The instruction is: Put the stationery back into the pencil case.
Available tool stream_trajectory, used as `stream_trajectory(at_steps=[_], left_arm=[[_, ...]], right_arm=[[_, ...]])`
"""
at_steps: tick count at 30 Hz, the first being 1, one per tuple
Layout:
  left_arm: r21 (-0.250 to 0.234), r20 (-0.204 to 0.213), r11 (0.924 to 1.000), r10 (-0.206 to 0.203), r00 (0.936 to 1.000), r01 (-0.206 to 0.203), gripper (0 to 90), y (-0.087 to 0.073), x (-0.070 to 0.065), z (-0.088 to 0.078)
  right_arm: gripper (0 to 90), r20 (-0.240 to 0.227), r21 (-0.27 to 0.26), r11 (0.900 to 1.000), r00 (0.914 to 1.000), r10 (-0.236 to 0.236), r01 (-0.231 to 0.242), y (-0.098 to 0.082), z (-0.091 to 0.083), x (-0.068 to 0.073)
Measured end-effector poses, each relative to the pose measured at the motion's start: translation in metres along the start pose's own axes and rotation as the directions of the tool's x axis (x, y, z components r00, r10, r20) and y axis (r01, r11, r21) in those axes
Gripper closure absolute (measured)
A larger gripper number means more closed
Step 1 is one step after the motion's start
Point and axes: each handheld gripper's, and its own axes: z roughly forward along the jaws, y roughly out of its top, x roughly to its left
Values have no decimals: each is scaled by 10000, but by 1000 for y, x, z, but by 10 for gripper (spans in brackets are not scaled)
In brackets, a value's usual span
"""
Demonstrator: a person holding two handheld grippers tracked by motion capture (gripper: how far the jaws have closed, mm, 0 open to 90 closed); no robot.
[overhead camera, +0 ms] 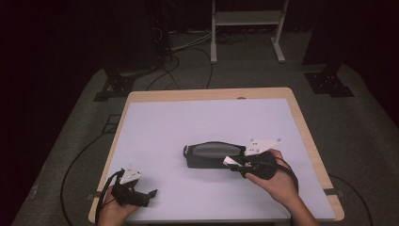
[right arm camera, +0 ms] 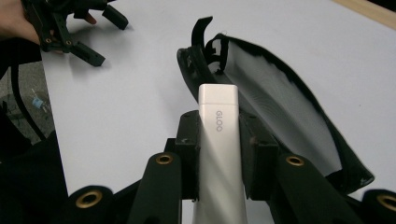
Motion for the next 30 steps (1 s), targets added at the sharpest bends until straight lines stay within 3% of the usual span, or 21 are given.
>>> stream_trajectory(at_steps=[10, 17, 30], left_arm=[[1, 3, 10000, -1, 10000, 1, 0, 0, 0, 0], [10, 9, 10000, -6, 10000, 6, 0, 0, 0, 0], [-27, 1, 10000, -29, 10000, 29, 0, 0, 0, 0]], right_arm=[[706, -92, -213, 9995, 9997, -224, 222, 13, 0, -14], [706, -251, -84, 9993, 9990, -358, 356, 20, 2, -19], [706, -521, 264, 9967, 9958, -751, 765, 38, 23, -32]])
